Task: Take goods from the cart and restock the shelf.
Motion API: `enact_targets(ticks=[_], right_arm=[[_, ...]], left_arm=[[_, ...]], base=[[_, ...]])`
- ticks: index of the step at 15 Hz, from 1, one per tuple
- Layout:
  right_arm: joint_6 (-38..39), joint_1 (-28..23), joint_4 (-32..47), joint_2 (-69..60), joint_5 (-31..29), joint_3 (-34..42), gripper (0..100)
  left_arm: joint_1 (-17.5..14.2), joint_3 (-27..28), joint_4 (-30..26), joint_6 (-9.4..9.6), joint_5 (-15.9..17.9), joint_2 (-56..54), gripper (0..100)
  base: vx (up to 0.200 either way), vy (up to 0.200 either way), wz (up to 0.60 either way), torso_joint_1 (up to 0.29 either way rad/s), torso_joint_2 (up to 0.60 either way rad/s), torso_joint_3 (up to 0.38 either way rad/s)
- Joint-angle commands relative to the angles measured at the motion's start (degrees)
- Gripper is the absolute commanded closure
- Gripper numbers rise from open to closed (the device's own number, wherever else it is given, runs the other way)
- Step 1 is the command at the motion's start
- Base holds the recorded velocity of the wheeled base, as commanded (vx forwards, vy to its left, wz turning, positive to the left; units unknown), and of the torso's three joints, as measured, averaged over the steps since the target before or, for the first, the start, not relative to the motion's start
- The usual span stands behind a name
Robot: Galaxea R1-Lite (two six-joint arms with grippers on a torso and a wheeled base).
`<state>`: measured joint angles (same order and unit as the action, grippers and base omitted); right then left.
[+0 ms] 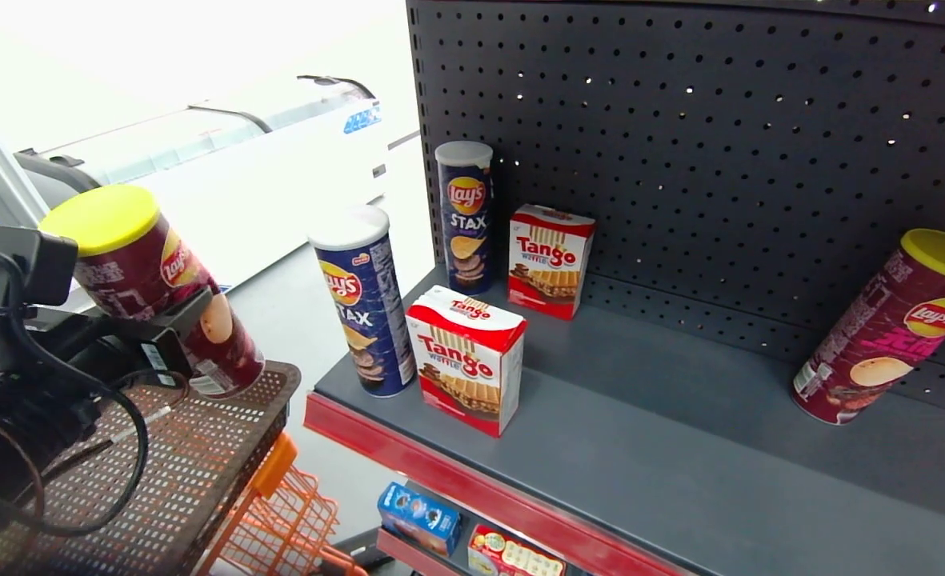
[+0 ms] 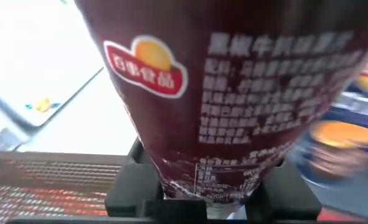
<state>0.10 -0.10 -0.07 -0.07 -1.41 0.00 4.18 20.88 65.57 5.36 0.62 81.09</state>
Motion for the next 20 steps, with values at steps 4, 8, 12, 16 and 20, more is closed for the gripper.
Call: enact_targets(ticks=[4,8,12,16,20], right_arm=[[-0.01,0.01,-0.01,0.07,0.01,0.00,0],[-0.01,0.01,-0.01,0.07,0.01,0.00,0],[-0.01,0.01,-0.01,0.07,0.01,0.00,0],[-0.01,0.01,-0.01,0.07,0.01,0.00,0],[-0.10,0.01,-0.01,0.07,0.18,0.00,0]], left_arm=[[14.36,0.74,-19.69,-1.85,3.95,-16.93,100],[19.02,1.18,-25.14,-1.50,4.04,-20.89,100],[26.49,1.09,-25.32,-1.41,3.95,-21.59,100],[31.94,0.74,-27.60,-1.58,5.97,-21.68,100],[36.78,3.55,-36.04,-1.41,10.54,-21.94,100]], base=[[0.000,0.000,0.00,0.000,0.00,0.000],[0.000,0.000,0.00,0.000,0.00,0.000],[0.000,0.000,0.00,0.000,0.00,0.000],[0.000,0.000,0.00,0.000,0.00,0.000],[0.000,0.000,0.00,0.000,0.00,0.000]])
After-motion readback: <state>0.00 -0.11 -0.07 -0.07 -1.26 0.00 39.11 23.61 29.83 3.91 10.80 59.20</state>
